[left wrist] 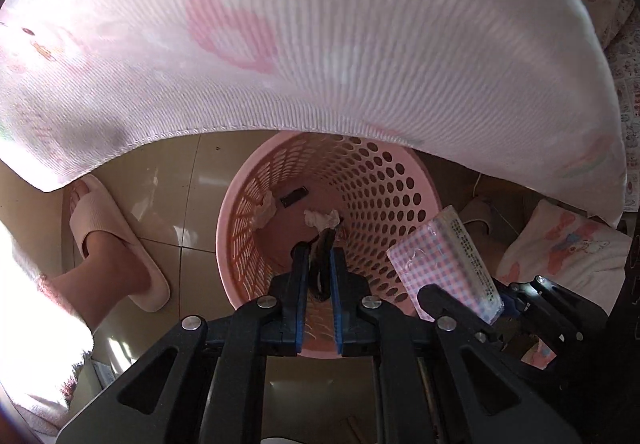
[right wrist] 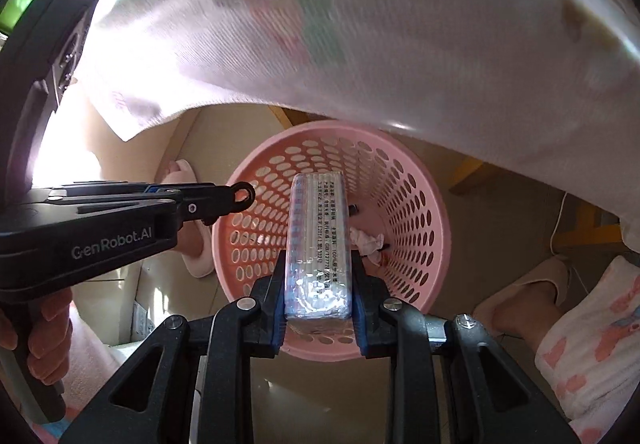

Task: Collect trash
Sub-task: 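Carry the hair tie and tissue pack down over the pink basket, then open both tools to drop hair tie and tissue pack into the basket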

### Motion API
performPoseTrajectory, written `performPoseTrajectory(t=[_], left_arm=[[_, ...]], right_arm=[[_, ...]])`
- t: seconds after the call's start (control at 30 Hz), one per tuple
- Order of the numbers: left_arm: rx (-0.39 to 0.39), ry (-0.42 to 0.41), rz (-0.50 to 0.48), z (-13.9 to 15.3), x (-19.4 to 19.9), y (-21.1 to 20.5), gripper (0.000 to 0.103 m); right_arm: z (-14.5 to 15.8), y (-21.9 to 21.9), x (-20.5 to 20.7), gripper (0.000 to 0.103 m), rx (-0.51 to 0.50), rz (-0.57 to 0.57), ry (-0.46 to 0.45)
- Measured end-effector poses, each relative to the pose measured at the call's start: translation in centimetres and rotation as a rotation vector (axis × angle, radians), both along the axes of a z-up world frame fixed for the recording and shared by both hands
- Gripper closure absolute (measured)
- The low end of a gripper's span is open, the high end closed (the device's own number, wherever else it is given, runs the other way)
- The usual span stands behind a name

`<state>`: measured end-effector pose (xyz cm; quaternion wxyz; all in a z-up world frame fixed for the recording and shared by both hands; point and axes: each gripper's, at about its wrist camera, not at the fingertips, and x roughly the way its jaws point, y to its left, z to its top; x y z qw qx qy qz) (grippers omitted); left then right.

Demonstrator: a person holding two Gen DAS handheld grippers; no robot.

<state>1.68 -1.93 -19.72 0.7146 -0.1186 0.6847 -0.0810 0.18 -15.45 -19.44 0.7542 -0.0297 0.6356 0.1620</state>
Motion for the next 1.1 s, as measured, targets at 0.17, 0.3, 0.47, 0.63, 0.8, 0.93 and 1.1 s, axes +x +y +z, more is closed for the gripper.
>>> performPoseTrajectory(t=[0.17, 0.3, 0.47, 0.63, 0.8, 0.93, 1.1], left_arm=[[0.060, 0.051, -0.010, -3.0, 0.1, -0.6, 0.095], [0.063, 0.077, -0.028, -4.8, -0.1, -0.6, 0.091], [0.068, 0.124, -0.031, -6.4, -0.5, -0.4, 0.090], [0.077, 0.127, -0.044, -6.7, -0.8, -0.8, 0.088], [0.090, 0.129, -0.052, -6.6, -1.1, -1.2, 0.074], [0.098, 0.133, -0.048, -6.7, -1.1, -1.2, 0.071], [0.069, 0.142, -0.020, -6.4, -1.1, -0.5, 0.071]], right_arm=[[-3.7, -0.2, 0.4, 0.075, -0.014, -0.019, 0.100], [-6.0, -0.2, 0.4, 0.075, -0.035, -0.032, 0.145], [-7.9, -0.7, 0.5, 0.075, -0.042, -0.058, 0.208], [-9.0, -1.0, 0.6, 0.075, -0.045, -0.076, 0.254], [-9.5, -1.2, 0.5, 0.074, -0.049, -0.078, 0.272], [-9.9, -1.5, 0.5, 0.072, -0.055, -0.092, 0.288], [-10.0, -1.9, 0.6, 0.064, -0.053, -0.111, 0.289]])
